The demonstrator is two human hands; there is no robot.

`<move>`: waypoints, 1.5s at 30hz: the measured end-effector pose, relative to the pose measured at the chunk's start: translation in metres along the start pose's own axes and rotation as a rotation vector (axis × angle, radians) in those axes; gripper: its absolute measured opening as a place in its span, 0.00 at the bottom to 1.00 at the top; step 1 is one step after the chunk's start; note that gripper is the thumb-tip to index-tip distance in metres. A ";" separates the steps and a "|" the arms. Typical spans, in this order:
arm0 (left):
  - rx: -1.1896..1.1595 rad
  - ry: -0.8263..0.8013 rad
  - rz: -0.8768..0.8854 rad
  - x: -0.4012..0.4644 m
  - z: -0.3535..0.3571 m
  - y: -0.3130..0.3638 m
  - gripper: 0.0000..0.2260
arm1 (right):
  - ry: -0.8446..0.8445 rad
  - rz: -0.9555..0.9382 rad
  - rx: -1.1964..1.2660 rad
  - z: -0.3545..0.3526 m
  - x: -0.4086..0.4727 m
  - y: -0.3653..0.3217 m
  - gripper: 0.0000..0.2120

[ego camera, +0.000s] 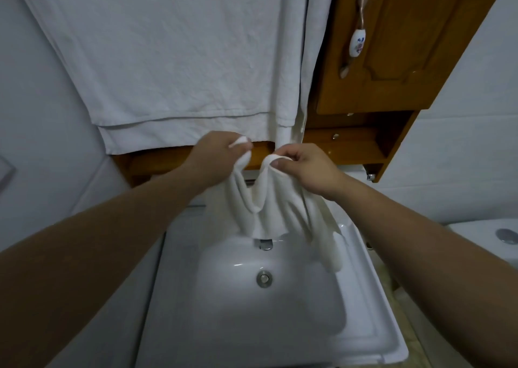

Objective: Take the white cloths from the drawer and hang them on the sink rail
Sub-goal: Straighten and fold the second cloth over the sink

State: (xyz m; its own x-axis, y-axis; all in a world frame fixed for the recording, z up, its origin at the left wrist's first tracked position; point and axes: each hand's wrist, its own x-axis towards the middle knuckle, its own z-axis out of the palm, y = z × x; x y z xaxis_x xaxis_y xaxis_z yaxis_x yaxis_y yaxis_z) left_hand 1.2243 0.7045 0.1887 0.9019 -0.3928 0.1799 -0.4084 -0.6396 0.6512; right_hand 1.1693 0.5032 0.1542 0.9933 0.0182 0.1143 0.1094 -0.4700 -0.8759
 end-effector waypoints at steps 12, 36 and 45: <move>-0.256 -0.261 -0.044 -0.014 0.014 0.032 0.06 | 0.107 0.047 0.150 -0.006 -0.004 -0.014 0.17; 0.164 0.273 -0.400 0.000 -0.063 -0.056 0.16 | 0.053 0.367 -0.008 -0.030 -0.066 0.046 0.12; 0.232 0.285 -0.429 0.004 -0.069 -0.067 0.19 | 0.155 0.391 -0.139 -0.034 -0.063 0.052 0.10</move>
State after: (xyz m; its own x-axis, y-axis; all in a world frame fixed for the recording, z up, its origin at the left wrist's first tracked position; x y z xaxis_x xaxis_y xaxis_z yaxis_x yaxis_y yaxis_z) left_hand 1.2648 0.7916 0.1970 0.9831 0.1077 0.1481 0.0115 -0.8436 0.5369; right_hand 1.1115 0.4475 0.1179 0.9404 -0.3121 -0.1347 -0.2900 -0.5300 -0.7969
